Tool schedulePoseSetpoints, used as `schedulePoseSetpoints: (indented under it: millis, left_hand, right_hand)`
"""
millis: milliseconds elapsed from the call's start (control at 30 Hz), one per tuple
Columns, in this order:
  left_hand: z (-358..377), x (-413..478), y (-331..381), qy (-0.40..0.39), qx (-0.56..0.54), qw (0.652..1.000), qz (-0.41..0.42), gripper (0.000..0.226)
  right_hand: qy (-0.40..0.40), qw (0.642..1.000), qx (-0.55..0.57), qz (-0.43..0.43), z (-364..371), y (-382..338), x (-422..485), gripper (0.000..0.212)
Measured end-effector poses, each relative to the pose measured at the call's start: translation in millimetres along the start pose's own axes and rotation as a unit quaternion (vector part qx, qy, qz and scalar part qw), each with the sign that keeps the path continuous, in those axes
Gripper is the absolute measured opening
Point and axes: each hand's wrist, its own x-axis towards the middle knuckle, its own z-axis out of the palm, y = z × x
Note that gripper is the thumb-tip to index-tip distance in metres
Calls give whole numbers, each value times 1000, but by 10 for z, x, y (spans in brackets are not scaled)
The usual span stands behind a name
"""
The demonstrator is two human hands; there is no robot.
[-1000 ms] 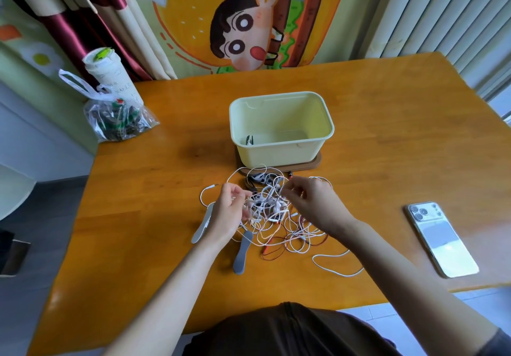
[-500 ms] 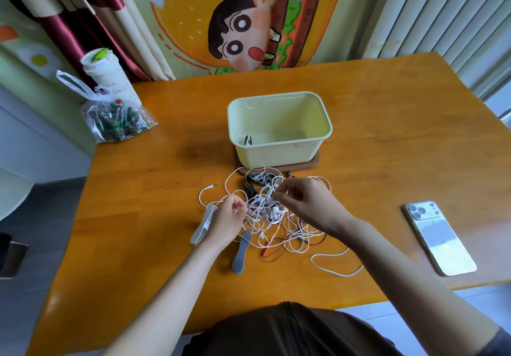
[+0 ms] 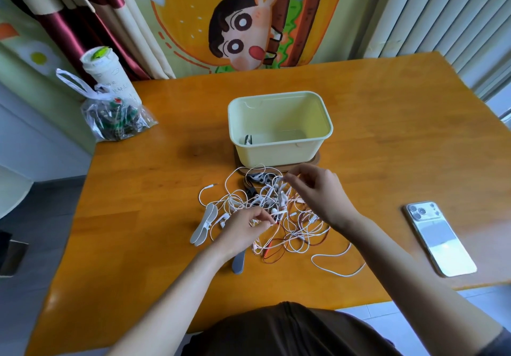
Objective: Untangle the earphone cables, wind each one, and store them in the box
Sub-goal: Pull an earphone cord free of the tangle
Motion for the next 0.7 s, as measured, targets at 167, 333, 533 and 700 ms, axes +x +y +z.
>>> schedulePoseSetpoints:
  millis: [167,333,533,700]
  left_hand:
    - [-64,-13,142,79,-25,996,23,49]
    - [-72,27,418,82,-1,991,107,24]
    - [-266,87,262,138,2,989,58,24]
    - [-519,95,-112,255,-8,967,-17,27]
  right_hand:
    - [-13,1000,0,-5,11,8,14,15]
    - [-63,997,-39,-27,53,-41,-14,14]
    - [-144,986,-78,-9,-36,118,28,29]
    - [-155,978,-133,34,-180,362,36,21]
